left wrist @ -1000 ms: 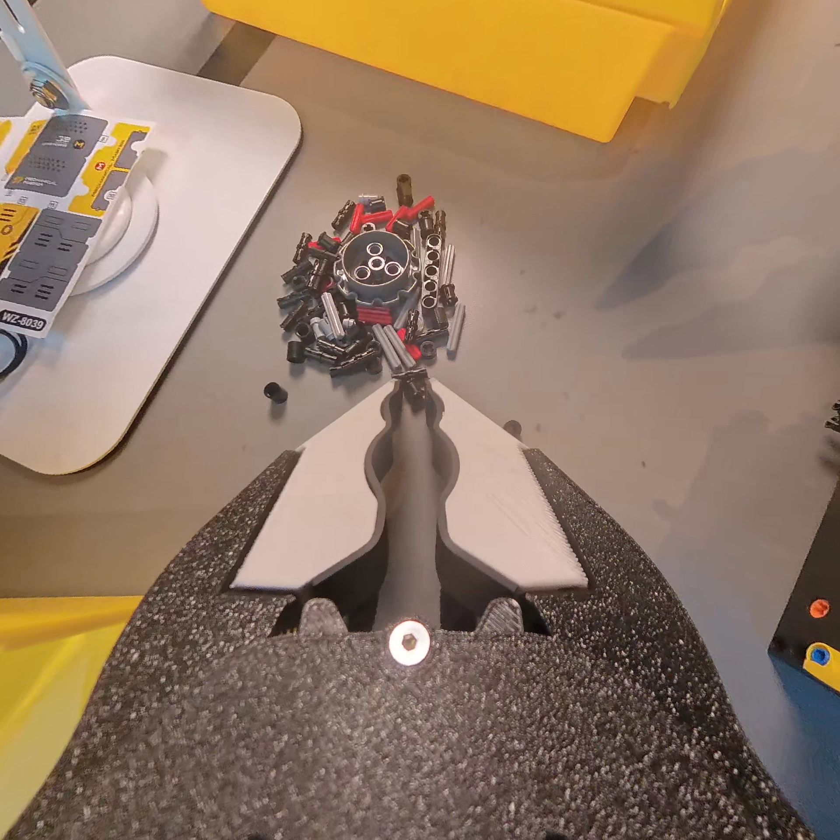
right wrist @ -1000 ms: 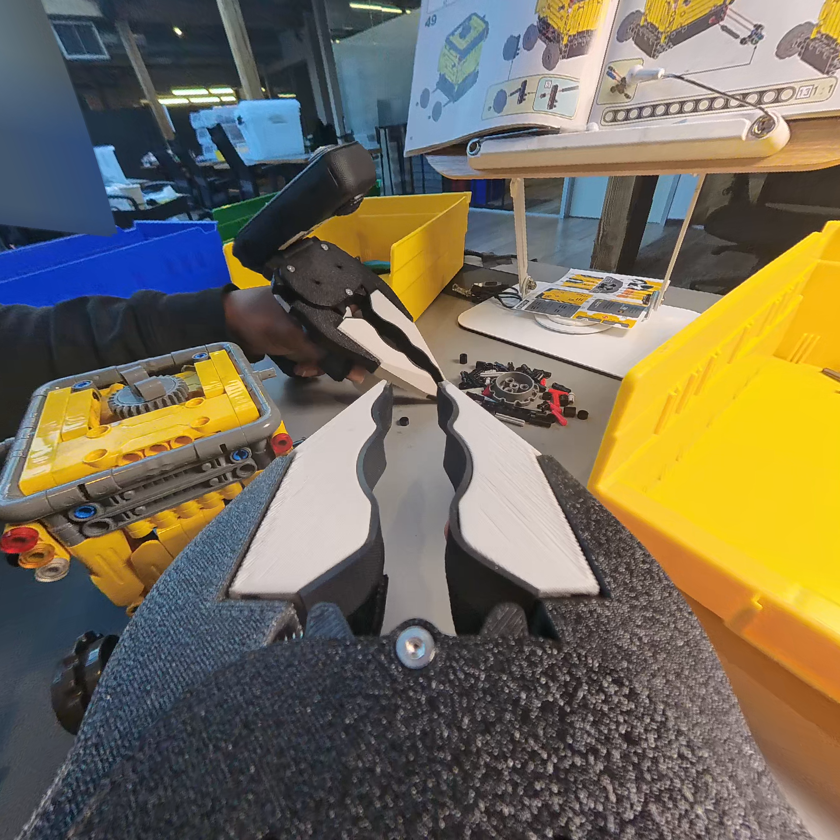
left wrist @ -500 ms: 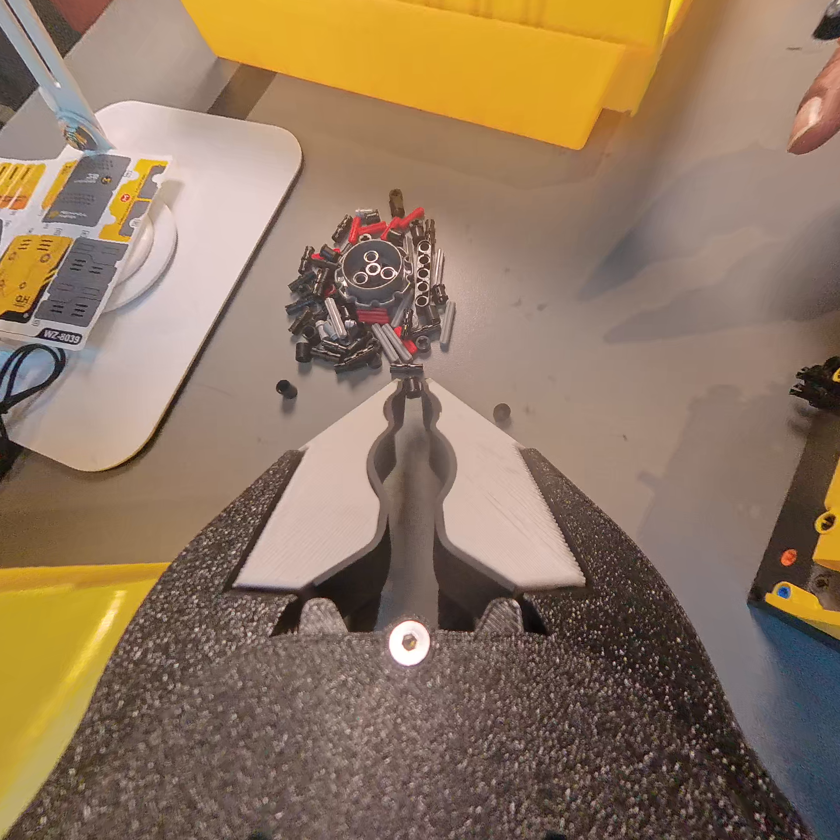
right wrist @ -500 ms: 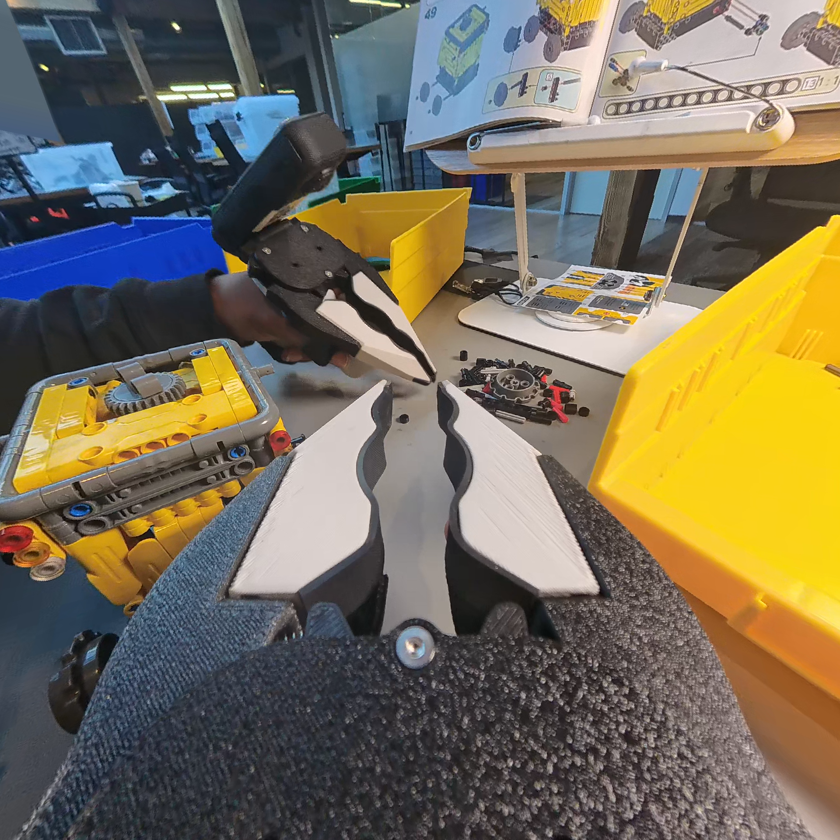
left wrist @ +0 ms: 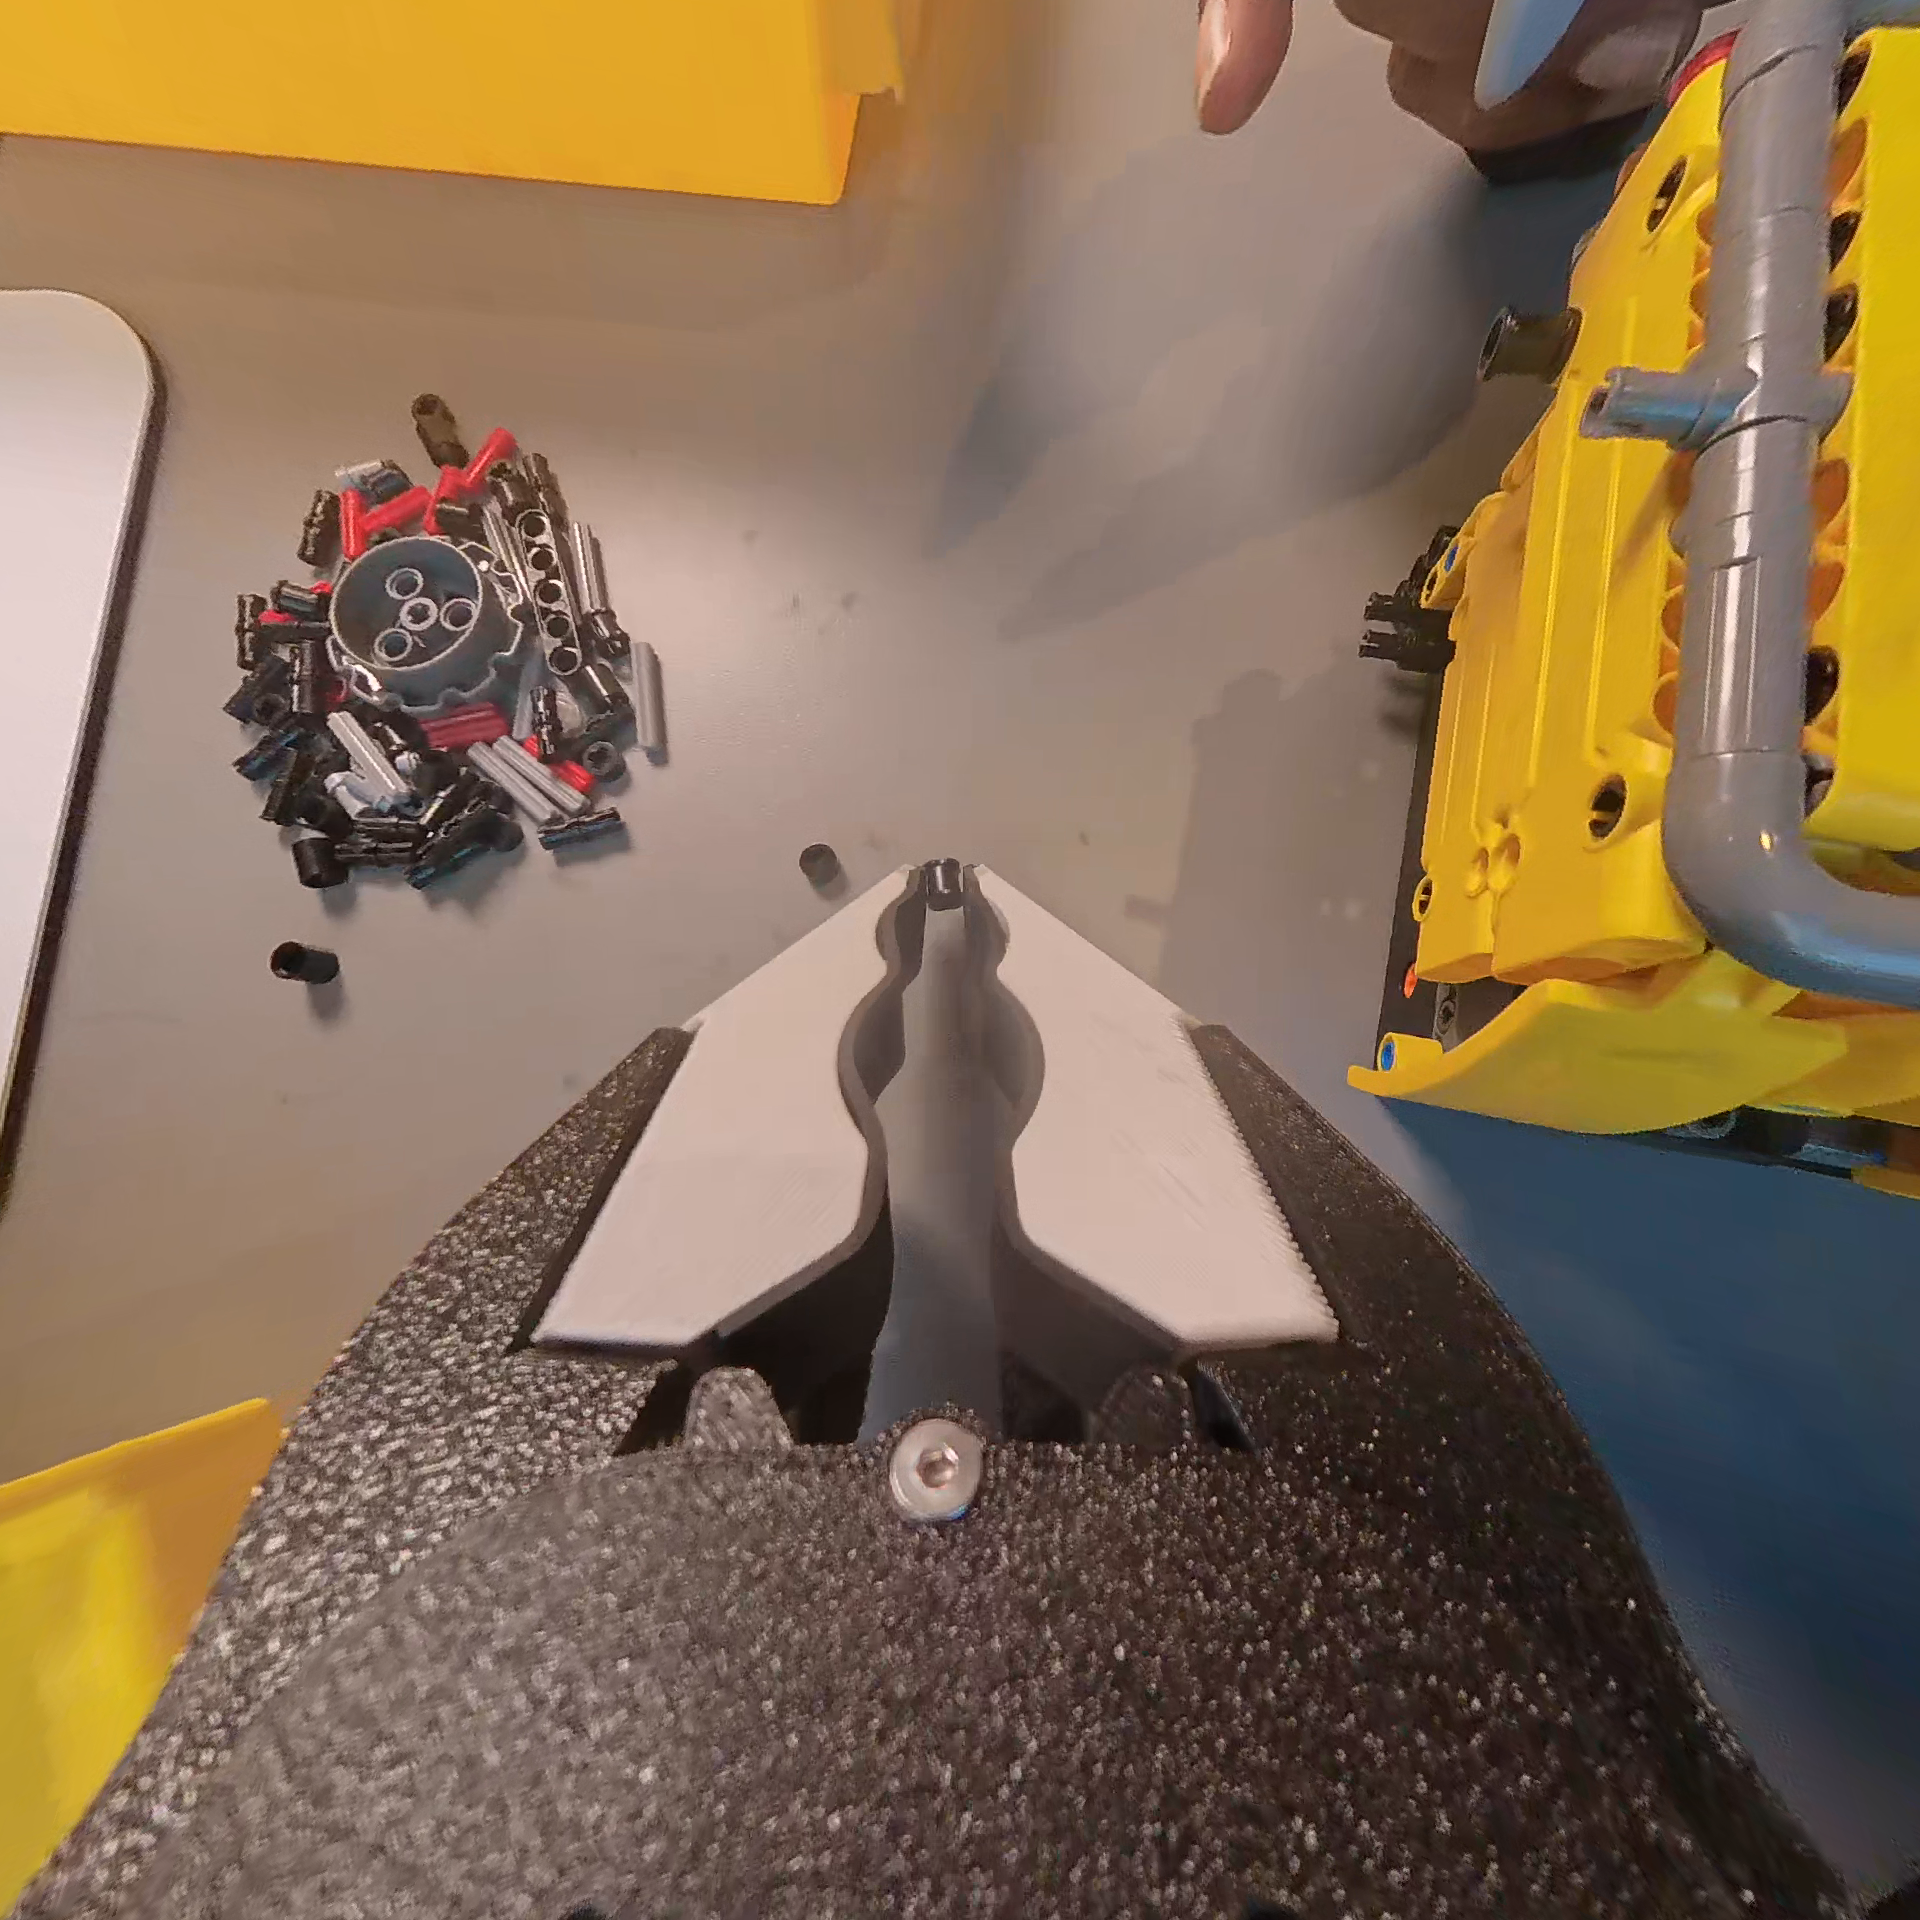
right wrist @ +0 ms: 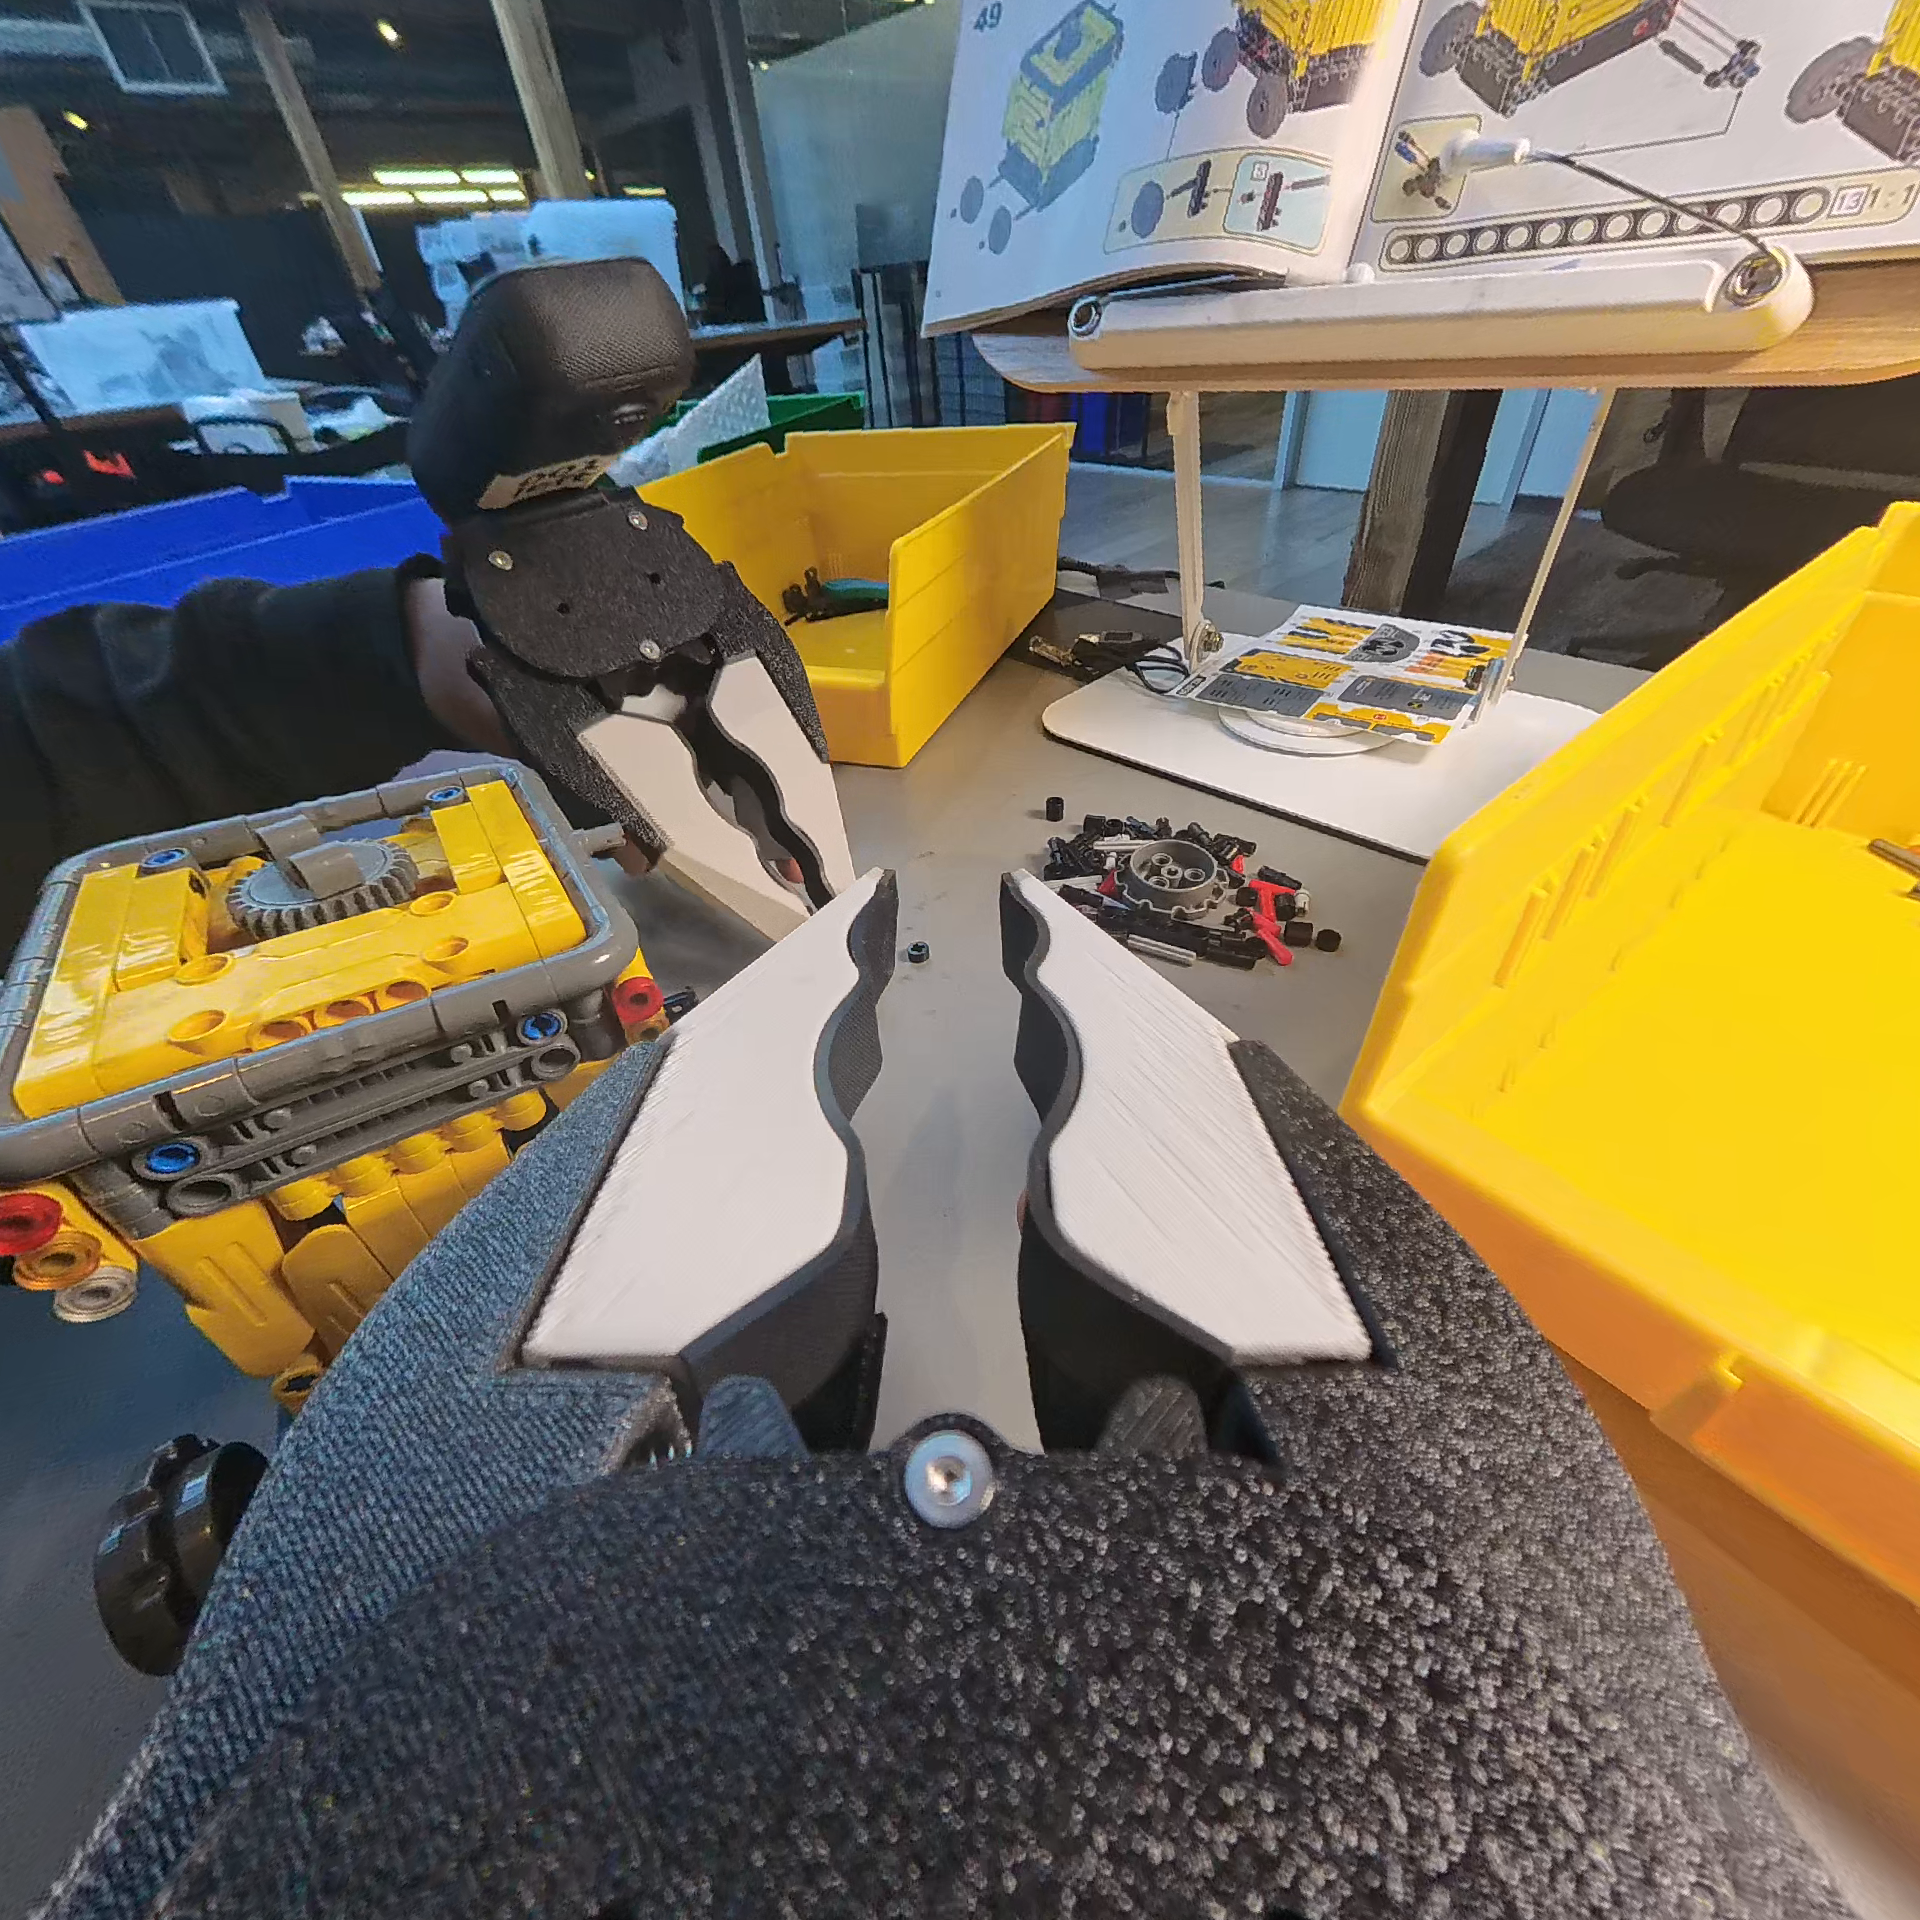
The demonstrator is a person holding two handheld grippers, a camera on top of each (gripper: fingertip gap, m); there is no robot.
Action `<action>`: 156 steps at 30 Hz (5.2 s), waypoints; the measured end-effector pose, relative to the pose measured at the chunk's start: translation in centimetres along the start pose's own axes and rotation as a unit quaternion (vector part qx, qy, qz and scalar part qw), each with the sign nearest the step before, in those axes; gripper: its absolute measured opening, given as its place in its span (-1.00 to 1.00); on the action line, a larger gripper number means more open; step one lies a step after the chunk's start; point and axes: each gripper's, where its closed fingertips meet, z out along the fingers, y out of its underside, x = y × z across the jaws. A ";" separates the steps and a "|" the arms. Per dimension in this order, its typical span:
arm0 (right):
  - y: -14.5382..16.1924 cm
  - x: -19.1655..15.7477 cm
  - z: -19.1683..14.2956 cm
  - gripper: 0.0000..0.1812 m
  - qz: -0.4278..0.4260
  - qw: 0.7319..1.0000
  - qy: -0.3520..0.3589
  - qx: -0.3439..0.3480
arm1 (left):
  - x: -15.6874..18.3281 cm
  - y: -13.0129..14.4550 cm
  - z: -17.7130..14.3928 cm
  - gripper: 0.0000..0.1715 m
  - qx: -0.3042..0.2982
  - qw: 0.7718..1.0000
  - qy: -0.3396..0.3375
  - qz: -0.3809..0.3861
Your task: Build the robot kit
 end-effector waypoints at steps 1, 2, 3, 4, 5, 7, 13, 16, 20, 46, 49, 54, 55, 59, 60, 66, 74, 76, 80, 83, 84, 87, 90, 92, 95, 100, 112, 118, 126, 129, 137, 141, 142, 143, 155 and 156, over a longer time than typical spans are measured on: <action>0.0 0.0 0.0 -0.78 0.000 1.000 0.000 0.000 | 0.0 0.1 0.1 -0.95 -0.001 1.000 0.000 0.000; 0.0 0.0 0.0 -0.78 -0.001 1.000 -0.001 0.000 | 0.0 0.2 0.1 -0.95 -0.003 1.000 0.001 -0.001; 0.0 0.0 0.0 -0.78 -0.001 1.000 -0.001 0.000 | 0.0 0.3 0.2 -0.95 -0.006 1.000 0.001 -0.001; 0.0 0.0 0.0 -0.78 -0.001 1.000 -0.001 0.000 | 0.0 0.5 0.2 -0.95 -0.008 1.000 0.000 -0.001; 0.0 0.0 0.0 -0.78 0.000 1.000 -0.001 0.000 | 0.0 0.6 0.3 -0.94 -0.011 1.000 0.000 -0.001; 0.0 0.0 0.0 -0.78 0.001 1.000 -0.001 0.000 | -0.1 0.7 0.4 -0.94 -0.013 1.000 0.000 -0.001; 0.0 0.0 0.0 -0.78 0.000 1.000 -0.001 0.000 | -0.2 0.8 0.4 -0.92 -0.015 1.000 0.000 -0.003; 0.0 0.0 0.0 -0.78 0.001 1.000 -0.001 0.000 | -0.1 0.5 0.1 -0.83 -0.008 1.000 0.005 -0.005; 0.0 0.0 0.0 -0.78 0.000 1.000 0.000 0.000 | -0.8 -0.4 -0.7 -0.79 0.025 0.999 -0.002 -0.019; 0.0 -0.1 0.1 -0.78 -0.003 1.000 -0.002 -0.002 | -6.9 -0.2 1.5 -1.00 0.026 0.982 -0.154 -0.107; 0.0 -0.1 0.1 -0.78 -0.004 1.000 -0.002 -0.002 | -6.7 -0.1 1.5 -1.00 0.026 0.981 -0.154 -0.113; -0.2 -0.2 0.0 -0.78 -0.007 1.000 -0.002 0.000 | -6.7 0.0 1.0 -0.80 0.029 0.978 -0.168 -0.120; -0.2 -0.3 0.0 -0.78 -0.007 1.000 -0.002 0.000 | -6.7 0.0 1.0 -0.78 0.029 0.978 -0.169 -0.120; 0.0 -0.4 0.1 -0.78 -0.008 1.000 -0.004 -0.003 | -6.9 -0.4 1.5 -0.77 0.038 0.978 -0.154 -0.135; 0.0 -0.4 0.1 -0.78 -0.009 1.000 -0.004 -0.004 | -6.9 -0.5 1.6 -0.77 0.039 0.978 -0.151 -0.137; 0.1 -0.4 0.2 -0.78 -0.009 1.000 -0.004 -0.006 | -6.7 -0.8 2.0 -0.96 0.031 0.980 -0.155 -0.122; 0.5 -0.4 0.2 -0.78 -0.027 0.999 -0.004 -0.021 | -3.3 -3.2 -0.3 -0.97 0.104 0.989 -0.097 -0.045; 0.6 -0.6 0.4 -0.77 -0.042 0.999 -0.017 -0.031 | 0.2 -6.2 -2.0 -0.97 0.183 0.983 -0.014 -0.009; 0.4 -2.5 0.9 -0.76 -0.136 0.987 -0.072 -0.035 | 3.8 -9.4 -3.4 -0.97 0.226 0.972 0.061 0.036; 0.1 -3.1 1.1 -0.77 -0.222 0.971 -0.077 -0.032 | 4.9 -9.9 -3.2 -0.97 0.223 0.969 0.097 0.044; -0.1 -3.2 1.1 -0.77 -0.241 0.967 -0.077 -0.030 | 4.9 -9.9 -3.1 -0.97 0.219 0.969 0.102 0.043; -0.4 -3.8 0.9 -0.83 -0.280 0.955 -0.095 -0.018 | 5.2 -9.9 -2.9 -0.96 0.217 0.968 0.117 0.038; -0.3 -4.0 1.0 -0.85 -0.309 0.944 -0.111 -0.022 | 5.3 -9.9 -2.9 -0.96 0.214 0.967 0.133 0.036; -0.3 -4.0 1.1 -0.84 -0.316 0.940 -0.125 -0.026 | 5.3 -9.9 -2.9 -0.96 0.214 0.965 0.146 0.031; -0.3 -4.3 1.2 -0.86 -0.331 0.933 -0.139 -0.025 | 5.3 -10.1 -3.1 -0.96 0.221 0.961 0.163 0.021; -0.5 -4.3 1.3 -0.90 -0.323 0.934 -0.149 -0.023 | 5.1 -10.1 -3.9 -0.97 0.239 0.953 0.185 -0.002; 6.0 -0.2 -1.1 -0.95 -0.190 0.951 -0.120 -0.213 | -6.2 -3.2 -3.1 -0.74 0.107 0.980 -0.151 -0.075; 9.1 -0.4 -3.2 -0.95 -0.143 0.928 -0.130 -0.318 | -9.1 0.1 -1.0 -0.65 0.028 0.966 -0.225 -0.126; 9.8 -1.1 -4.1 -0.81 -0.142 0.914 -0.141 -0.352 | -9.8 0.6 0.7 -0.71 0.002 0.970 -0.197 -0.145; 9.8 -1.2 -4.1 -0.81 -0.148 0.914 -0.143 -0.349 | -10.0 0.6 0.8 -0.72 0.008 0.968 -0.194 -0.160; 9.7 -1.3 -4.1 -0.81 -0.147 0.915 -0.148 -0.344 | -10.0 0.7 0.8 -0.85 0.015 0.967 -0.187 -0.173; 8.5 -1.3 -3.6 -0.80 -0.143 0.929 -0.143 -0.309 | -9.6 0.7 0.4 -0.85 0.016 0.970 -0.196 -0.143; 7.5 -1.2 -3.2 -0.80 -0.141 0.938 -0.137 -0.284 | -9.2 0.3 0.2 -0.85 0.027 0.973 -0.193 -0.126; 6.2 -1.1 -2.8 -0.79 -0.141 0.949 -0.128 -0.250 | -8.5 -0.5 -0.1 -0.85 0.046 0.976 -0.185 -0.106; -4.1 -2.7 -0.7 -0.71 -0.378 0.925 -0.008 0.027 | 3.1 -13.7 -6.3 -0.85 0.279 0.959 0.042 -0.041; -4.6 -3.0 -0.8 -0.73 -0.391 0.919 -0.007 0.038 | 3.6 -13.9 -6.5 -0.85 0.280 0.957 0.056 -0.047</action>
